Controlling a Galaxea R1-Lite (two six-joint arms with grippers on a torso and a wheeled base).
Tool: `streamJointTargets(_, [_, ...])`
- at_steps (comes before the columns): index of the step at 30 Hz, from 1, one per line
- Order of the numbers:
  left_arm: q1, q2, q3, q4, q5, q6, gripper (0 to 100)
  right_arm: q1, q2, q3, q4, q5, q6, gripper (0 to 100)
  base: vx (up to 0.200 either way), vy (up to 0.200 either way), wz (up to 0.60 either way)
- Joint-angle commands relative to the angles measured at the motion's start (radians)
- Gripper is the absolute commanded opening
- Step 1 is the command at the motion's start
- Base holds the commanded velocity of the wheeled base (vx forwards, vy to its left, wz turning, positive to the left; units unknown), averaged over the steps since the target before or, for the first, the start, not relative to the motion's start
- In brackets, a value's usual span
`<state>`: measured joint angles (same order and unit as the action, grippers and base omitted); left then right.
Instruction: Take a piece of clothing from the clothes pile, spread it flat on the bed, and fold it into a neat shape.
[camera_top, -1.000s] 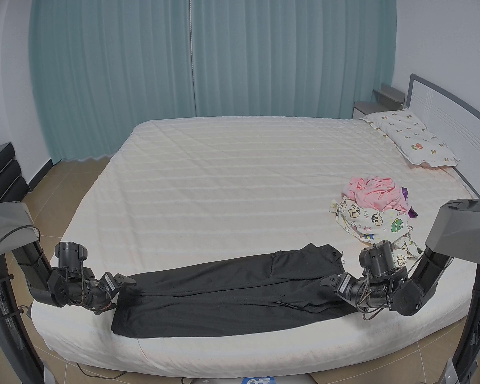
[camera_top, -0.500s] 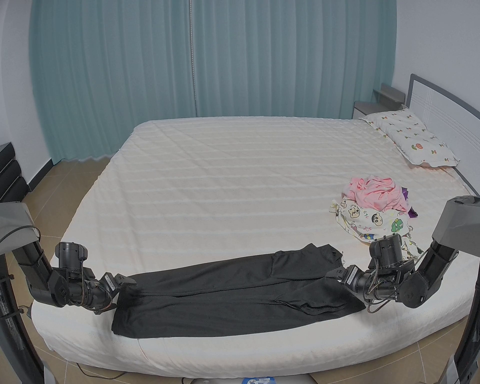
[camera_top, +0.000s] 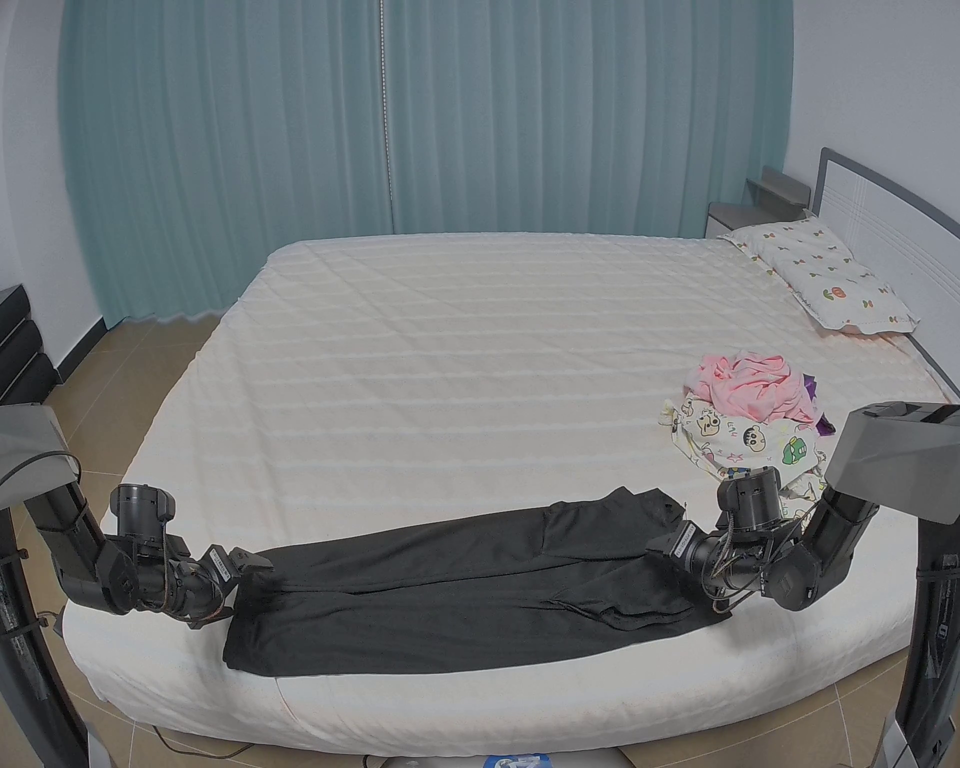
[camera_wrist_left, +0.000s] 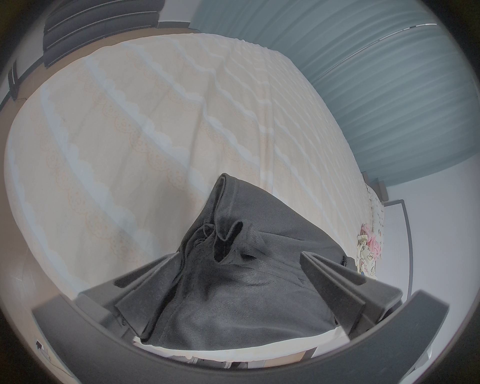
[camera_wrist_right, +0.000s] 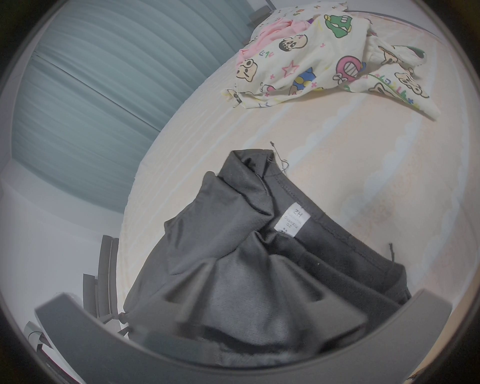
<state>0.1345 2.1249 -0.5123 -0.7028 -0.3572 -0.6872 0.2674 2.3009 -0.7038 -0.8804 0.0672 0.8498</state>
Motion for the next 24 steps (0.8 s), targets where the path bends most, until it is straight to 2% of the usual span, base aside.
streamJointTargets(1, [0.001, 0.001, -0.002, 0.0, 0.0, 0.0, 100, -0.011, 0.02, 0.003, -0.002, 0.0, 0.0, 0, 0.0, 0.0, 0.0])
streamJointTargets(8, [0.001, 0.001, -0.002, 0.0, 0.0, 0.0, 100, -0.045, -0.001, 0.024, -0.003, -0.003, 0.003, 0, 0.0, 0.0, 0.0])
streamJointTargets(16, [0.001, 0.001, -0.002, 0.0, 0.0, -0.002, 100, -0.056, -0.001, 0.076, -0.089, -0.003, 0.002, 0, 0.0, 0.0, 0.0])
streamJointTargets(17, [0.001, 0.001, -0.002, 0.0, 0.0, -0.002, 100, -0.056, -0.001, 0.078, -0.089, -0.001, 0.002, 100, 0.0, 0.0, 0.0])
streamJointTargets(24, [0.002, 0.0, -0.003, 0.0, -0.002, 0.0, 100, -0.066, -0.063, 0.101, -0.089, -0.01, 0.0, 100, 0.0, 0.0, 0.0])
